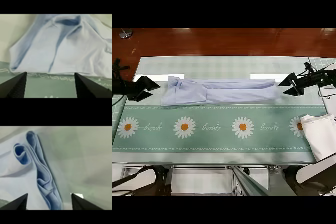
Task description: Fold the shirts.
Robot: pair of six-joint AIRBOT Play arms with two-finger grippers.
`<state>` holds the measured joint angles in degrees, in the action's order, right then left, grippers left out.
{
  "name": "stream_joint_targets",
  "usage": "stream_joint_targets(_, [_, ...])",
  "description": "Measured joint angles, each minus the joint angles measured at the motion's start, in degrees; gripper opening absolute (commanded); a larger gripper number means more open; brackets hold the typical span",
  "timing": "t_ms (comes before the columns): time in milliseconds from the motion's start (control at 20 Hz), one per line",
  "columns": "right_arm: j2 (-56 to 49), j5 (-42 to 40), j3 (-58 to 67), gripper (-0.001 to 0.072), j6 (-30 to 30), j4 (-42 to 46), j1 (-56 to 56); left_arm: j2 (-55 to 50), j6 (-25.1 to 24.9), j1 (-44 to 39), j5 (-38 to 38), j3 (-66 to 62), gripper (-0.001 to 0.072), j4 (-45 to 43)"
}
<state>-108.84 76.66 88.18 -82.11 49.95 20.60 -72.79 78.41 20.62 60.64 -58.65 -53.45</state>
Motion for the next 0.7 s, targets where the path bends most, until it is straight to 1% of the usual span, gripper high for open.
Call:
stream_joint_targets(100, [-0.8,-1.0,-0.1,0.0623,-0.8,-0.3,-1.6,5.3,-1.4,-3.5,-3.0,5.0,0.0698,2.1])
stream_joint_targets(200, [-1.5,-2.3,-0.1,0.0599,-1.5,-2.1,-3.8,8.0,-2.2,-7.9,-5.3,7.8,0.0698,3.3])
stream_joint_targets(250, [-1.7,-2.9,0.1,0.0489,-1.6,-2.5,-4.9,8.6,-2.4,-10.3,-6.2,8.6,0.0697,3.8])
stream_joint_targets(300, [-2.1,-3.6,0.4,0.0312,-2.1,-2.5,-6.1,8.8,-2.7,-12.8,-7.7,9.2,0.0693,4.3])
stream_joint_targets(350, [-2.2,-3.9,0.9,0.0006,-2.4,-1.7,-7.1,8.7,-2.9,-15.1,-9.3,9.6,0.0535,4.6])
stream_joint_targets(400, [-2.3,-3.7,1.4,0.0017,-2.5,-2.1,-8.0,8.4,-3.0,-17.3,-10.9,9.9,0.0075,5.1])
stream_joint_targets(450, [-2.2,-2.9,1.8,0.0017,-2.3,-2.7,-8.7,7.8,-3.0,-19.3,-12.7,10.2,0.0027,6.0])
stream_joint_targets(600, [0.0,-0.6,2.5,0.0016,-1.3,-0.9,-9.7,5.7,-4.7,-24.4,-16.0,10.0,0.0026,9.5])
stream_joint_targets(700, [3.9,1.0,1.9,0.0016,-0.8,2.5,-10.0,4.1,-6.7,-28.2,-17.2,8.6,0.0023,11.2])
